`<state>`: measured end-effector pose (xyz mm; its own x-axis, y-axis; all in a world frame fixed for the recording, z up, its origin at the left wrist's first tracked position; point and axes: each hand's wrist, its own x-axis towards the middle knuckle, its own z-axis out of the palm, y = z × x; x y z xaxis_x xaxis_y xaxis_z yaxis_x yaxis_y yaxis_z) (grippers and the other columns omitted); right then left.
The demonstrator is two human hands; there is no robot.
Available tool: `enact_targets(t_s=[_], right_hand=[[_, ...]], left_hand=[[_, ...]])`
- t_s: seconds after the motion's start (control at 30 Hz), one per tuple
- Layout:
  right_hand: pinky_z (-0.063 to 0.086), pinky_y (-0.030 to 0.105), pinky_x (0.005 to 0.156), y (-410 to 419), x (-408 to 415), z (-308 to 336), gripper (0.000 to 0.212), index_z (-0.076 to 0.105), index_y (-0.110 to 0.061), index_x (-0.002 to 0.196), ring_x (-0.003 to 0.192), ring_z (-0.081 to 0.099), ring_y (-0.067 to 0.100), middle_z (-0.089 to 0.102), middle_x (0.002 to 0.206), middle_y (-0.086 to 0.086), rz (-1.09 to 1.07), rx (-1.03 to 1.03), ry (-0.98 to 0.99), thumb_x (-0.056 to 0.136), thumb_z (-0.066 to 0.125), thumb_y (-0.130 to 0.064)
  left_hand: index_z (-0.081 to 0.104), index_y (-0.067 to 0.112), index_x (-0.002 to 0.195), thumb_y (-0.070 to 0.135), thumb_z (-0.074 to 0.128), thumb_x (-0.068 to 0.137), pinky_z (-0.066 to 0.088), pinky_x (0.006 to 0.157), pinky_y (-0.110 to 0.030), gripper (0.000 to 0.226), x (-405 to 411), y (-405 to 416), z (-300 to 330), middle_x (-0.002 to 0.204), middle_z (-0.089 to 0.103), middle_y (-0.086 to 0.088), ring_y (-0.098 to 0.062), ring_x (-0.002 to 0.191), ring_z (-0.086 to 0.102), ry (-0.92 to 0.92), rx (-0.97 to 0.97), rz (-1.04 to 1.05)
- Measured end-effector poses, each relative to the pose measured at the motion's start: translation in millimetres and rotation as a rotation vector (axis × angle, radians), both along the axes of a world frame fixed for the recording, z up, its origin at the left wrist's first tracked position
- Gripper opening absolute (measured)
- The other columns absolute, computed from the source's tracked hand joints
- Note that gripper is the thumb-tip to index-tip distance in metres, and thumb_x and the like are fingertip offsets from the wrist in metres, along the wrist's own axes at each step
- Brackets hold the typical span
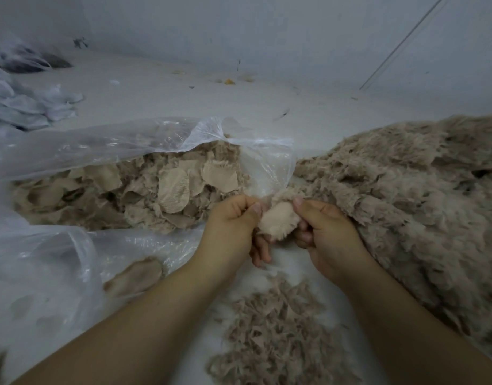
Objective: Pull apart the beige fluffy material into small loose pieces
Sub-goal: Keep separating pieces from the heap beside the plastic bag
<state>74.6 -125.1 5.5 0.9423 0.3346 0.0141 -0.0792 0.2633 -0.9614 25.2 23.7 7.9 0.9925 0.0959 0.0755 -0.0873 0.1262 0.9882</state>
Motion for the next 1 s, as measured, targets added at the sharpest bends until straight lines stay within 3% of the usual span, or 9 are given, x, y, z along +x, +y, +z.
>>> enact_targets(t_s=[0.13, 0.2, 0.3, 0.47, 0.6, 0.7, 0.8, 0.87, 1.0], right_hand=[[0.026, 0.018, 0.039, -0.1, -1.4, -0.2, 0.034, 0.061, -0.019, 0.049, 0.041, 0.027, 0.008, 0.036, 0.048, -0.002, 0.013, -0.066, -0.041, 0.081, 0.062, -0.03], [0.027, 0.018, 0.04, -1.0, -2.1, -1.2, 0.03, 0.064, -0.02, 0.049, 0.041, 0.028, 0.008, 0.038, 0.046, -0.004, 0.037, -0.108, -0.075, 0.077, 0.066, -0.033], [0.029, 0.017, 0.042, -1.6, -2.9, -2.0, 0.032, 0.065, -0.021, 0.05, 0.041, 0.03, 0.007, 0.041, 0.045, -0.006, 0.072, -0.105, -0.111, 0.08, 0.066, -0.031], [0.03, 0.015, 0.041, 0.3, -3.1, -1.8, 0.035, 0.061, -0.021, 0.047, 0.04, 0.032, 0.006, 0.042, 0.045, -0.006, 0.044, -0.104, -0.081, 0.079, 0.063, -0.035], [0.03, 0.018, 0.042, -1.8, -3.1, -2.1, 0.039, 0.057, -0.014, 0.057, 0.043, 0.034, 0.009, 0.045, 0.05, -0.001, 0.05, -0.1, -0.047, 0.082, 0.07, -0.04], [0.029, 0.016, 0.041, -2.1, -3.6, -2.8, 0.029, 0.056, -0.008, 0.062, 0.042, 0.032, 0.008, 0.042, 0.047, -0.001, 0.07, -0.167, -0.088, 0.088, 0.068, -0.014], [0.026, 0.017, 0.04, -1.2, -1.9, -3.1, 0.045, 0.06, -0.019, 0.052, 0.042, 0.029, 0.008, 0.04, 0.049, -0.002, 0.048, -0.14, -0.04, 0.091, 0.056, 0.002], [0.025, 0.017, 0.04, 0.3, -1.2, -3.7, 0.048, 0.059, -0.021, 0.048, 0.043, 0.029, 0.009, 0.042, 0.049, -0.003, 0.019, -0.14, -0.038, 0.092, 0.056, -0.002], [0.026, 0.018, 0.04, 1.5, -0.6, -5.5, 0.038, 0.056, -0.02, 0.048, 0.043, 0.031, 0.01, 0.043, 0.05, -0.001, 0.01, -0.152, -0.049, 0.082, 0.067, -0.032]], left_hand=[[0.057, 0.019, 0.099, 0.028, 0.066, 0.091, 0.049, 0.041, -0.032, 0.014, 0.9, -3.8, -1.9, 0.079, 0.06, -0.006, -0.017, 0.058, 0.057, -0.122, 0.276, 0.086], [0.061, 0.016, 0.091, 0.023, 0.069, 0.089, 0.049, 0.046, -0.029, 0.011, 2.9, -6.2, -1.1, 0.07, 0.057, -0.004, -0.012, 0.057, 0.053, -0.184, 0.351, 0.095], [0.065, 0.007, 0.073, 0.014, 0.061, 0.095, 0.043, 0.043, -0.024, 0.023, 5.6, -6.3, -0.1, 0.054, 0.058, 0.003, -0.008, 0.047, 0.052, -0.134, 0.256, 0.159], [0.063, -0.01, 0.081, 0.018, 0.055, 0.098, 0.039, 0.04, -0.023, 0.034, 6.0, -4.7, -2.2, 0.061, 0.061, -0.016, -0.018, 0.046, 0.053, 0.002, -0.039, 0.134], [0.068, -0.004, 0.08, 0.023, 0.055, 0.099, 0.04, 0.041, -0.022, 0.035, 6.1, -3.4, -1.0, 0.061, 0.064, -0.016, -0.017, 0.046, 0.055, -0.022, -0.025, 0.137], [0.064, -0.006, 0.079, 0.027, 0.056, 0.098, 0.038, 0.039, -0.022, 0.039, 6.1, -2.6, 0.5, 0.058, 0.056, -0.017, -0.018, 0.043, 0.049, -0.023, -0.011, 0.191], [0.062, -0.009, 0.081, 0.024, 0.054, 0.099, 0.036, 0.037, -0.02, 0.039, 5.4, -1.7, 2.9, 0.053, 0.052, -0.014, -0.017, 0.038, 0.044, -0.018, -0.024, 0.212], [0.062, -0.007, 0.08, 0.022, 0.053, 0.1, 0.035, 0.038, -0.02, 0.037, 5.1, -0.4, 3.3, 0.052, 0.051, -0.013, -0.015, 0.038, 0.043, -0.01, -0.025, 0.204], [0.063, 0.004, 0.077, 0.017, 0.058, 0.097, 0.036, 0.04, -0.019, 0.025, 4.0, 0.4, 7.6, 0.052, 0.056, -0.003, -0.01, 0.04, 0.047, -0.017, -0.019, 0.183]])
